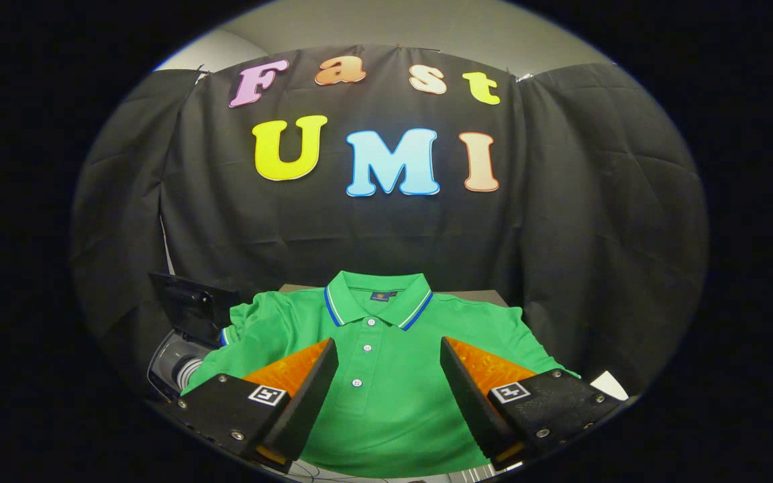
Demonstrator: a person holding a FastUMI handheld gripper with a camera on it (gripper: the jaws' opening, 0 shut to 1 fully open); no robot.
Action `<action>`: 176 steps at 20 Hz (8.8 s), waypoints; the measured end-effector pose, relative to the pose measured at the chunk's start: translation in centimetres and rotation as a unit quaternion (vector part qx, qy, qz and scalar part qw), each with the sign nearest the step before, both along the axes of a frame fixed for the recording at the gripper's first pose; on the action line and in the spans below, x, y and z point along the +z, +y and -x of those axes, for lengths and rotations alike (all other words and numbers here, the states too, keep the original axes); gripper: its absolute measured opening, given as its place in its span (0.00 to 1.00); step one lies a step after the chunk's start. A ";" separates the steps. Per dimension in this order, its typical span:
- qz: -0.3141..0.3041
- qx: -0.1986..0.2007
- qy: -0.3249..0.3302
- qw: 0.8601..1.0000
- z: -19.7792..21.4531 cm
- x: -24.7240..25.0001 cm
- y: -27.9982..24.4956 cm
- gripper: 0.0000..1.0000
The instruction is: Put the clothes into the washing machine and then close the washing machine lid.
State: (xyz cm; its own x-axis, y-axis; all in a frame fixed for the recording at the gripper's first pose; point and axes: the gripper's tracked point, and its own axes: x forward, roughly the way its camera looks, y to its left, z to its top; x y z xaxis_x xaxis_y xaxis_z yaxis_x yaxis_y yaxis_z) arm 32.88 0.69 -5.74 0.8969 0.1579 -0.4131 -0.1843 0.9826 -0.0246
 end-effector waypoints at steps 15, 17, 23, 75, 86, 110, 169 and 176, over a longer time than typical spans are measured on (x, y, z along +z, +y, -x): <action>0.034 0.074 0.167 0.983 -2.2 -6.2 3.1 0.95; 0.030 0.074 0.170 0.982 -2.4 -6.2 3.2 0.94; 0.022 0.077 0.170 0.982 -2.5 -6.1 3.1 0.84; 0.030 0.067 0.201 0.977 -0.2 -4.6 3.3 0.97; 0.045 0.144 0.193 0.969 0.0 -4.6 5.3 0.15; -0.258 0.161 0.050 0.951 0.1 8.9 18.1 0.00; -0.086 0.179 -0.066 0.978 5.7 -6.4 46.4 0.96; -0.100 0.151 -0.111 0.977 0.6 -0.7 47.9 0.96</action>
